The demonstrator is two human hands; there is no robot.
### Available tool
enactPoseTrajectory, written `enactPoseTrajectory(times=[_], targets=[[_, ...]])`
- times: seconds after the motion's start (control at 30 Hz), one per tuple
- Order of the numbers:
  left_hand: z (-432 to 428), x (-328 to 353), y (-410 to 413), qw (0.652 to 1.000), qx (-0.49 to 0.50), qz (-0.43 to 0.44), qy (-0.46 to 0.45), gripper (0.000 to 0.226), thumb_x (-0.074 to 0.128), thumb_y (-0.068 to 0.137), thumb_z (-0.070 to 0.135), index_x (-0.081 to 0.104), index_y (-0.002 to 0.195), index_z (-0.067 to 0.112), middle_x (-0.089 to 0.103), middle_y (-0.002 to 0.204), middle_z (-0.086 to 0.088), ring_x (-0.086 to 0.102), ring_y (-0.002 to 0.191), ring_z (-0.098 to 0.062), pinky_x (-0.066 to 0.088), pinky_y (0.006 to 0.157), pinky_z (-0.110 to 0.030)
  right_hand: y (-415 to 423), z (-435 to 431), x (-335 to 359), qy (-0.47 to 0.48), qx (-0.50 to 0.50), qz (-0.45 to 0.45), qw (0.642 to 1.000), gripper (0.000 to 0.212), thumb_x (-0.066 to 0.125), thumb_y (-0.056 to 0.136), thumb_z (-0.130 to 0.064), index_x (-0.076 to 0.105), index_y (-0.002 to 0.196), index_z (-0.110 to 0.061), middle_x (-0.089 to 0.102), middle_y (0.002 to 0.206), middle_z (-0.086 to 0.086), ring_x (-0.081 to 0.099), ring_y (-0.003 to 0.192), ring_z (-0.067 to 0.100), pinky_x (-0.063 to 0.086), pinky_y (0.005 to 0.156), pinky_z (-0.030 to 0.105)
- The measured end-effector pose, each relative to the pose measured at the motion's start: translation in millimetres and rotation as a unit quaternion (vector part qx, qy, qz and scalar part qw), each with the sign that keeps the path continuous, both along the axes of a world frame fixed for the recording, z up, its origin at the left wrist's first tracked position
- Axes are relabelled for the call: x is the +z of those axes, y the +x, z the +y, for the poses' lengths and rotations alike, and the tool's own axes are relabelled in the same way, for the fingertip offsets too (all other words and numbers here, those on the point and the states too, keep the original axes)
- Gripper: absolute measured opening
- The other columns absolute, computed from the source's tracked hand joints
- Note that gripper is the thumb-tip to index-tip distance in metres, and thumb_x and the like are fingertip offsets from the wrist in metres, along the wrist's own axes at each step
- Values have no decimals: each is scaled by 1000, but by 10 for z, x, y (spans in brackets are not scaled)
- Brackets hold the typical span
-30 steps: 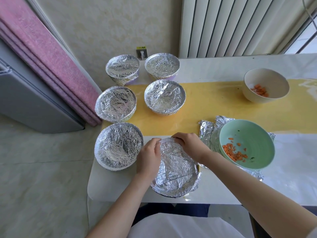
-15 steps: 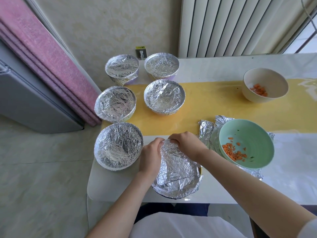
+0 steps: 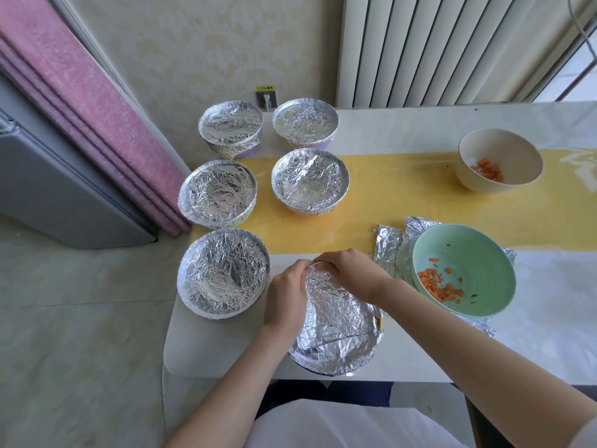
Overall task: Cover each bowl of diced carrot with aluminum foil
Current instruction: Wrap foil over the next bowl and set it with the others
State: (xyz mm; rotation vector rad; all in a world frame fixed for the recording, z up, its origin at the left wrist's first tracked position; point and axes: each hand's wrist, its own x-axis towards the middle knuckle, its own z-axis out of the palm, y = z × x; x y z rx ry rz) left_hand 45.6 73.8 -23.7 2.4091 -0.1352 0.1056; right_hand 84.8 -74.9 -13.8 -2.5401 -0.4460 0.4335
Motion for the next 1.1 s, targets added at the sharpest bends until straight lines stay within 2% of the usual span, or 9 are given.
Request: enactPoseTrajectory(times=[0.13,0.23,0.33,0.5,0.57,0.67,0.77,0.93,1.1], targets=[[47,-56,-8,1000,14,-4,-11,20,52,94,8,66,108,8,71,88,-6,66,75,-19,50,64,-25,-43,-73,-27,52,-38,14,998,34,43,99,-30,60,124,-13,69,111,8,63,98,25,43,81,27],[48,-63,-11,1000,13,-7,-4,21,54,92,5,66,110,7,71,92,-7,66,79,-18,44,67,-16,-38,-86,-64,62,-44,-15,997,26,49,98,-21,68,110,-8,72,96,9,65,83,26,43,72,26],[62,-73,5,1000,10,3,-9,22,53,93,7,66,110,7,71,96,-7,67,84,-18,43,70,-14,-38,-70,-88,40,-41,-32,998,24,49,98,-19,68,108,-9,72,88,12,64,75,29,47,70,36],[107,-93,54,999,-36,-2,-10,28,51,95,12,59,121,8,64,118,-5,60,105,-18,49,89,-29,-39,-36,-69,34,-28,-28,999,24,48,98,-19,67,111,-11,71,91,11,65,80,30,47,74,39],[113,-97,99,998,-55,12,13,24,50,95,14,61,117,9,68,106,-6,65,93,-21,53,79,-34,-28,-26,-52,30,-26,-20,999,26,47,99,-23,65,114,-12,71,96,11,65,85,30,46,76,39],[112,-104,155,998,-57,37,14,22,51,95,10,63,113,7,70,97,-8,65,85,-22,49,71,-26,-44,-14,-70,-6,-18,-14,1000,29,41,101,-23,59,122,-15,69,105,9,64,91,29,47,79,39],[105,-115,164,998,-44,44,16,24,53,93,3,63,114,6,70,100,-10,65,90,-22,49,74,-24,-74,-18,-113,-14,-32,-12,999,28,41,99,-12,56,123,-13,68,101,11,64,83,29,51,74,42],[90,-128,164,998,-41,46,14,25,53,92,0,63,113,7,70,102,-9,65,93,-21,52,78,-29,-61,-38,-142,-70,-30,-21,997,24,44,92,-1,61,106,-11,67,78,9,62,67,26,50,62,39],[67,-115,156,998,-37,40,20,25,54,92,3,64,114,8,70,100,-9,66,89,-23,54,76,-34,-37,-43,-75,-111,-9,-18,994,25,39,94,-4,58,109,-11,67,87,8,59,70,25,45,58,33]])
